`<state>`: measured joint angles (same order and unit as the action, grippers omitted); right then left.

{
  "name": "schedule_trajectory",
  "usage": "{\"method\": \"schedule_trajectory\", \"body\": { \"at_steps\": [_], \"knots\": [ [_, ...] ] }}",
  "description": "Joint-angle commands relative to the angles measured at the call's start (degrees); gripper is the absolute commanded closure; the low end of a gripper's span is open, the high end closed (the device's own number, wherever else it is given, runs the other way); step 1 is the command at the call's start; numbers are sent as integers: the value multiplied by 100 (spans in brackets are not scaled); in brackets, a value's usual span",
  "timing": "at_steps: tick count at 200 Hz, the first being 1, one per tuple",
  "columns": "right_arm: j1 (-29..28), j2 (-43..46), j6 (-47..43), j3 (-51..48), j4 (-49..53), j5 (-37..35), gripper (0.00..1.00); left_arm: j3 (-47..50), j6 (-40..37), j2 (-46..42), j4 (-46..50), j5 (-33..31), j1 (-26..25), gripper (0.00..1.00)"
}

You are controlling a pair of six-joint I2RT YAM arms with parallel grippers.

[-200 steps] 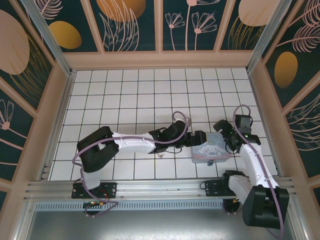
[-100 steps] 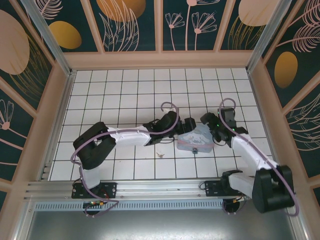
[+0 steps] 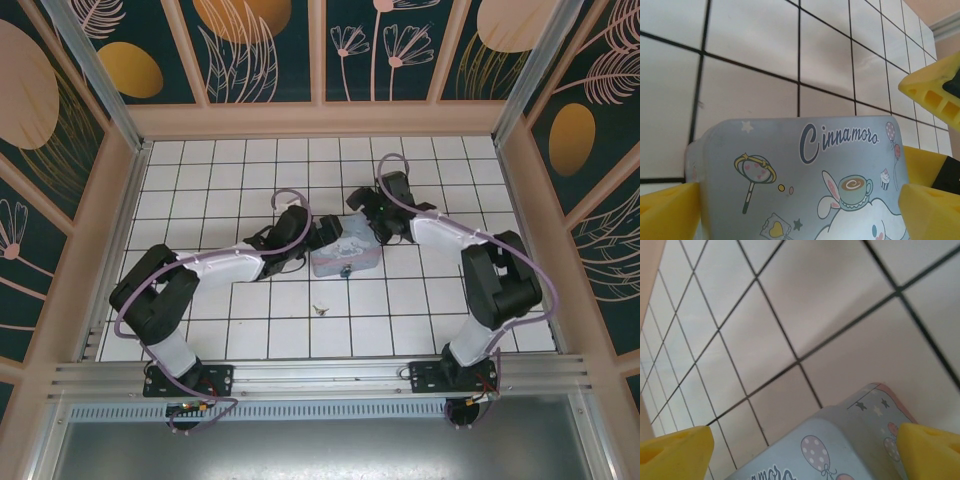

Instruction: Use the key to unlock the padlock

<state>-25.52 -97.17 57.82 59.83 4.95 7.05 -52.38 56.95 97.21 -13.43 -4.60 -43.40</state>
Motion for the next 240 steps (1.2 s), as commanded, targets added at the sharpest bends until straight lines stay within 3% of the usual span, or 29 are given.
{"method": "schedule_trajectory", "body": {
  "at_steps": [1, 49, 126, 181, 240],
  "knots": [
    [-251, -266, 305, 320, -331, 551, 5, -8, -261, -5, -336, 460, -31, 1],
    [-40, -63, -46, 374, 79, 185, 1, -129, -539, 69, -288, 481, 55, 1],
    [591, 1358, -1288, -255, 321, 132, 2, -220, -1110, -584, 474, -120, 379, 1],
    [507, 1659, -1330, -1238, -98, 402, 5, 348, -1186, -1357, 656, -370, 558, 1],
    [-158, 1324, -877, -1530, -594, 376, 7, 931, -1116, -2083, 703, -548, 554, 1]
  ]
}}
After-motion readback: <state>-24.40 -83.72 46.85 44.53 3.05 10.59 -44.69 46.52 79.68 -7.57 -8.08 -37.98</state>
